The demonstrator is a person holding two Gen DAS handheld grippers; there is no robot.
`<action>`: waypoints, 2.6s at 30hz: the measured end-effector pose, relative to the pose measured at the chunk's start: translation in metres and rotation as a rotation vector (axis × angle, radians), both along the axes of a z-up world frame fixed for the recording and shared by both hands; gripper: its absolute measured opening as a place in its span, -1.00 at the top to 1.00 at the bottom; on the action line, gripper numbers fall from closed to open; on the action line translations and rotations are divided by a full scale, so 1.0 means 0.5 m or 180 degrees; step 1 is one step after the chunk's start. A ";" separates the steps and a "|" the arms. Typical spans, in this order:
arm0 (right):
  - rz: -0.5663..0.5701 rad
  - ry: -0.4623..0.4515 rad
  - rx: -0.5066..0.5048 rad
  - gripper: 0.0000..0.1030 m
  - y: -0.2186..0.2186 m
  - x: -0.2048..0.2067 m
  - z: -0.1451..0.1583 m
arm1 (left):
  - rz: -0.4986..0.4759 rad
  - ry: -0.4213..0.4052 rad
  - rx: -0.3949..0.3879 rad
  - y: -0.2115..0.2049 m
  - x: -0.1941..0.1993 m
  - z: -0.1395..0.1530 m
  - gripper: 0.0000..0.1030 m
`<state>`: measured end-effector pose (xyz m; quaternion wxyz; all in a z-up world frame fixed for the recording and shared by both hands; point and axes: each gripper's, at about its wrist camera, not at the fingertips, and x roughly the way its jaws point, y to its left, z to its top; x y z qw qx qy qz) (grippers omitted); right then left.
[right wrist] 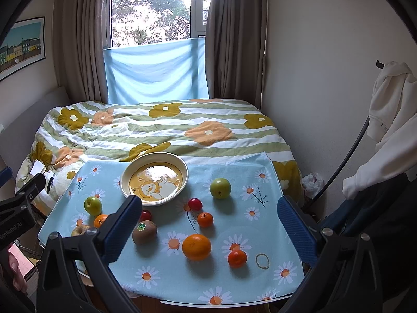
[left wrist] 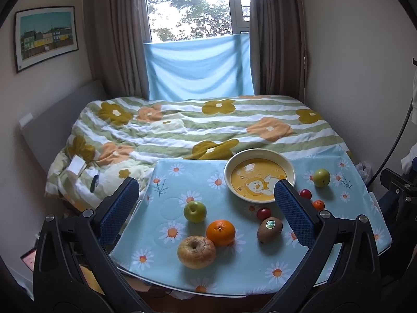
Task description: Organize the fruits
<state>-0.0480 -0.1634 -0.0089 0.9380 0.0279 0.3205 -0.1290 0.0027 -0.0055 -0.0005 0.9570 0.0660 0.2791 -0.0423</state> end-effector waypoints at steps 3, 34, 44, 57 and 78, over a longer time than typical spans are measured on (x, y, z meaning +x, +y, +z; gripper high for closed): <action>0.0001 0.0000 -0.0001 -0.99 0.000 0.000 0.000 | 0.0002 -0.0001 0.0000 0.000 0.000 0.000 -1.00; 0.0001 0.0002 0.0008 -0.99 -0.001 0.000 0.001 | -0.0004 -0.0023 0.0012 -0.009 0.000 0.001 -1.00; 0.0000 0.0001 0.0006 -0.99 0.000 0.001 0.001 | -0.0004 -0.0013 0.0009 -0.010 0.001 0.002 -1.00; 0.0002 0.0003 0.0026 -0.99 0.000 0.002 -0.004 | 0.0036 -0.0007 -0.0010 0.010 0.004 -0.006 -1.00; 0.0762 0.0521 0.0110 -0.99 0.040 0.075 -0.178 | 0.0090 0.0650 0.0081 0.113 0.038 -0.214 -1.00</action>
